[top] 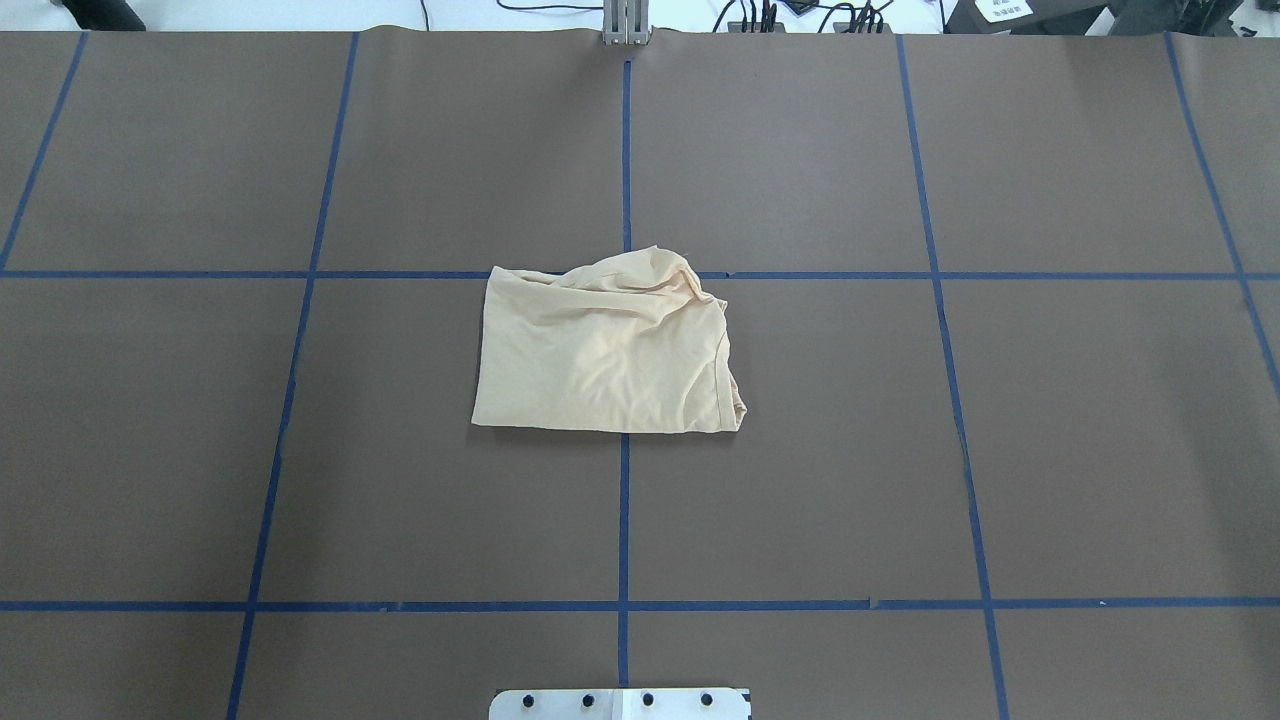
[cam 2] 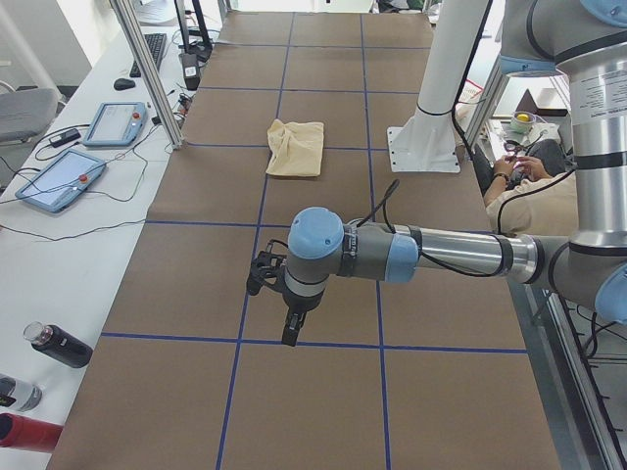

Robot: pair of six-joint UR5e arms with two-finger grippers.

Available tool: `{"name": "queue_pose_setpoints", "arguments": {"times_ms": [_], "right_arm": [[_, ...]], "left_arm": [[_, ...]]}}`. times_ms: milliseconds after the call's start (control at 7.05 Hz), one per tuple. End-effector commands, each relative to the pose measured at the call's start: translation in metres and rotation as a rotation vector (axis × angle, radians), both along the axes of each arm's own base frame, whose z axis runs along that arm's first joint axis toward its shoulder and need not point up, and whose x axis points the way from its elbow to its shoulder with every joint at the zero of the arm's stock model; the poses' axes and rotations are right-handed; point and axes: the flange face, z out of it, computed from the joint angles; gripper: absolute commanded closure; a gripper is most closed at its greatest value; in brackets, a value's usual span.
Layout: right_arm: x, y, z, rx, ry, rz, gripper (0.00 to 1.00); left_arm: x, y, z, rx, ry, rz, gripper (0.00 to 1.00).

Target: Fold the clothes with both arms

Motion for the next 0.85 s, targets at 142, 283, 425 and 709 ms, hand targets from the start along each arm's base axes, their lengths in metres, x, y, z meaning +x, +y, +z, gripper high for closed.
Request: {"name": "queue_pose_setpoints", "arguments": {"times_ms": [142,283,425,709], "right_arm": [[-0.003,-0.001,0.000,-0.001,-0.003,-0.006,0.00],[-0.003,0.000,0.002,-0.007,-0.003,-0.006,0.00],[-0.003,0.002,0.009,-0.026,-0.012,-0.004,0.00],[-0.003,0.008,0.025,-0.051,0.000,-0.008,0.00]], "left_arm": [[0.003,0.026,0.023,-0.046,-0.007,0.006,0.00],[0.003,0.021,0.022,-0.047,-0.009,0.007,0.00],[0.003,0.021,0.037,-0.071,-0.007,0.009,0.00],[0.004,0.019,0.033,-0.050,0.001,0.016,0.00]]}}
